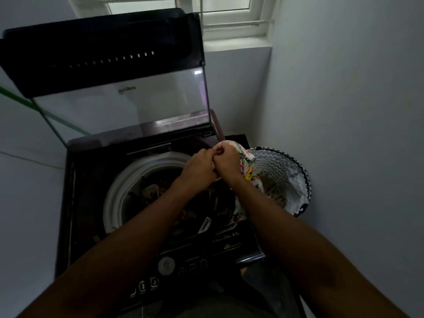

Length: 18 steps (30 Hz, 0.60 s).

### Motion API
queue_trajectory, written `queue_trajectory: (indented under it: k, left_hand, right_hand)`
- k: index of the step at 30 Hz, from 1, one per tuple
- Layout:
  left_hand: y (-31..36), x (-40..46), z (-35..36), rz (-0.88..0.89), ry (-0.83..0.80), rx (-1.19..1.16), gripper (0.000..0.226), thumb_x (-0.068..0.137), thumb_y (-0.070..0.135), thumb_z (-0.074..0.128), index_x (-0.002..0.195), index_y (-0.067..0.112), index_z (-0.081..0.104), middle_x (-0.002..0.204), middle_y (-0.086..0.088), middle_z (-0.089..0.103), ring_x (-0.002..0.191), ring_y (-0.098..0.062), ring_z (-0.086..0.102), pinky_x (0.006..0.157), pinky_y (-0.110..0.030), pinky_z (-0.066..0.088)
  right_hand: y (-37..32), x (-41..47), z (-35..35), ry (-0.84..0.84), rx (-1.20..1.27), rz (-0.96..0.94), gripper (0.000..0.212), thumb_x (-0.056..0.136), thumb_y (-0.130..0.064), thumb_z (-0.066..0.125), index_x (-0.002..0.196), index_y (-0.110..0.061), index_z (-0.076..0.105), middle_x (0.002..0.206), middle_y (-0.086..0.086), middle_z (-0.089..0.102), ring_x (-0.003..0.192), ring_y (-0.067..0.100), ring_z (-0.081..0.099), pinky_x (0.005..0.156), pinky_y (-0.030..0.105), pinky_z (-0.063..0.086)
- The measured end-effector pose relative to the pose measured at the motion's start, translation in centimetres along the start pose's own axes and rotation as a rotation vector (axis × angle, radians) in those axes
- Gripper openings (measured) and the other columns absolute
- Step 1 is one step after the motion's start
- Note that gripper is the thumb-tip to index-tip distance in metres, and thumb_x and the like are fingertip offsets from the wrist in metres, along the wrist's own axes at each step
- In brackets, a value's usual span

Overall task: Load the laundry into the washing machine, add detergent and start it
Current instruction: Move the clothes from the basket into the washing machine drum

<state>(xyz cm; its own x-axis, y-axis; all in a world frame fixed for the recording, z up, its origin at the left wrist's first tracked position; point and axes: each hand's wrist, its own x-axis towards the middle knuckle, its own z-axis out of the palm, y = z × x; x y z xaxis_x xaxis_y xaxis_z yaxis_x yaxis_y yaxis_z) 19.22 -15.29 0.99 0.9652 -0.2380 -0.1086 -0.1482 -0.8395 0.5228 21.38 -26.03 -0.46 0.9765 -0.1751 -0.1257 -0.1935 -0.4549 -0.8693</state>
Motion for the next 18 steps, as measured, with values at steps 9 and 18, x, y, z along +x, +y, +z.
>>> queue_trajectory:
  k: [9,18]
  left_hand:
    - [2.8,3.9,3.9,0.029,-0.120,0.062,0.080,0.075,0.027,0.075,0.146,0.019,0.038,0.146,-0.017,0.037,0.128,-0.035,0.048,0.105,-0.042,0.044]
    - [2.0,4.0,4.0,0.006,-0.129,0.041,0.086,0.076,0.019,0.074,0.150,0.013,0.032,0.150,-0.017,0.032,0.134,-0.036,0.040,0.107,-0.042,0.041]
  right_hand:
    - [4.8,2.9,-3.0,-0.092,-0.220,0.260,0.069,0.089,-0.034,0.057,0.149,-0.021,0.028,0.147,0.022,0.033,0.132,0.039,0.036,0.107,0.042,0.033]
    - [4.8,4.2,-2.8,-0.261,-0.052,0.375,0.068,0.069,-0.042,0.073,0.126,-0.018,0.044,0.121,0.013,0.056,0.101,0.028,0.058,0.074,0.032,0.053]
